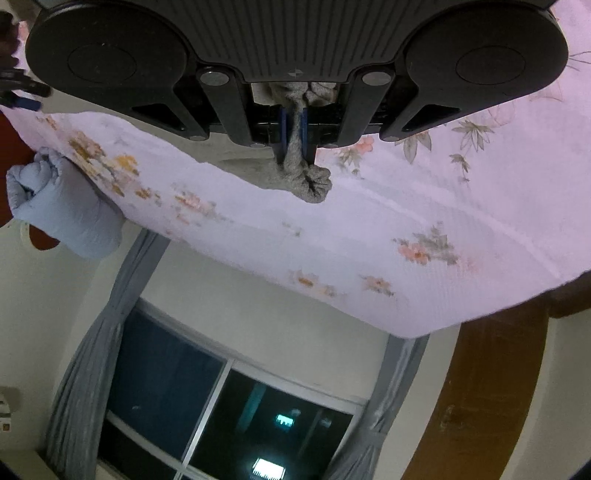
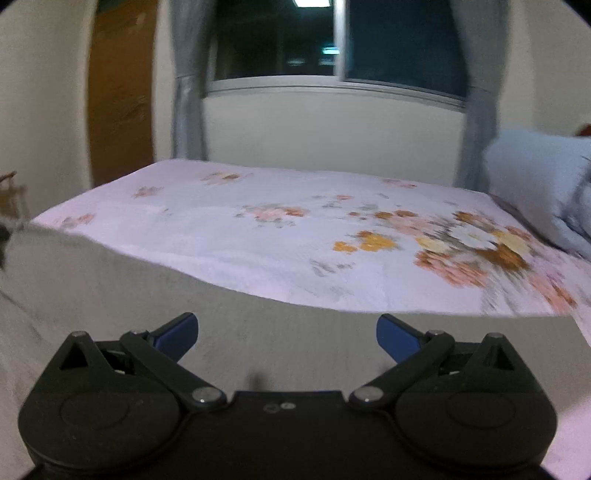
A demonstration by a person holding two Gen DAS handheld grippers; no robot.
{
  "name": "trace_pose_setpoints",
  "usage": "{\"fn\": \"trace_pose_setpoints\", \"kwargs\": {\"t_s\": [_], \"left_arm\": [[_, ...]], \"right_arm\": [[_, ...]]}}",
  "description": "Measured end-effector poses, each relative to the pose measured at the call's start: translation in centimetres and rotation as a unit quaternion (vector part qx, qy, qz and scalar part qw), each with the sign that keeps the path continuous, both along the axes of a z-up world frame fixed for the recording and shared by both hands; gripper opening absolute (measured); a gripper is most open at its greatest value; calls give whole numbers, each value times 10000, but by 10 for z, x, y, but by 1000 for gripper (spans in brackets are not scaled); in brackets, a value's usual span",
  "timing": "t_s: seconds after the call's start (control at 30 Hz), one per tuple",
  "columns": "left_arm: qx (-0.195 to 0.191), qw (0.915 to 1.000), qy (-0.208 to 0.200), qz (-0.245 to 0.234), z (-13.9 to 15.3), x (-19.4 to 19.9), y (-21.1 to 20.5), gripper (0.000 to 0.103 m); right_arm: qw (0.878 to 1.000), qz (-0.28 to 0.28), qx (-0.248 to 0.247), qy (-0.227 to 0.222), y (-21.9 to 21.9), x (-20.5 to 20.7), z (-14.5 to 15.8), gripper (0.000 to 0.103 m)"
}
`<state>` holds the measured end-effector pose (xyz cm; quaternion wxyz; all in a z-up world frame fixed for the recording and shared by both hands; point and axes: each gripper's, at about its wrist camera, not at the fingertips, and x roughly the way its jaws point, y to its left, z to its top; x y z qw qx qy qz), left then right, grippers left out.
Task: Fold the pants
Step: 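Lower the left tool onto the grey sweatpants edge and grasp it, then grasp the sweatpants with the right tool while the left tool holds its edge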
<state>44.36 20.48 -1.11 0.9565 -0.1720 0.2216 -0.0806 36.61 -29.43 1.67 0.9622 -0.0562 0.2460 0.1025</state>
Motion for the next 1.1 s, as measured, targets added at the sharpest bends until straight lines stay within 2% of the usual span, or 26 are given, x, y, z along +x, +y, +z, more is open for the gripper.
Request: {"fn": "trace_pose_setpoints", "kwargs": {"t_s": [0.2, 0.33, 0.4, 0.6, 0.7, 0.77, 0.83, 0.87, 0.9, 1.1], "left_arm": [[19, 9997, -184, 133, 14, -8, -3, 7], [-79, 9987, -276, 414, 16, -10, -3, 7], [-77, 9982, -263, 534, 14, -12, -6, 7], [-122, 9970, -288, 711, 11, -13, -8, 7], [-268, 9970, -299, 657, 12, -13, -6, 7], [-227, 9975, -297, 607, 15, -12, -6, 7], [-185, 9977, -295, 590, 16, -12, -7, 7], [-175, 9978, -274, 586, 17, -11, -8, 7], [-159, 9978, -251, 590, 17, -11, -9, 7], [-84, 9984, -181, 530, 15, -8, -5, 7]], "right_arm": [[9979, 580, -293, 69, 1, 49, -11, 93], [9947, 902, -443, 235, 1, 71, -28, 77], [9934, 985, -518, 290, -1, 79, -36, 73], [9876, 1355, -722, 326, -7, 93, -46, 72], [9793, 1778, -803, 537, -10, 102, -46, 67], [9718, 2076, -870, 706, -12, 110, -47, 64], [9646, 2316, -790, 983, -16, 120, -47, 51], [9621, 2387, -768, 1075, -18, 123, -47, 18], [9599, 2433, -742, 1176, -20, 125, -47, 0], [9639, 2476, -427, 876, -36, 99, -28, 0]]}}
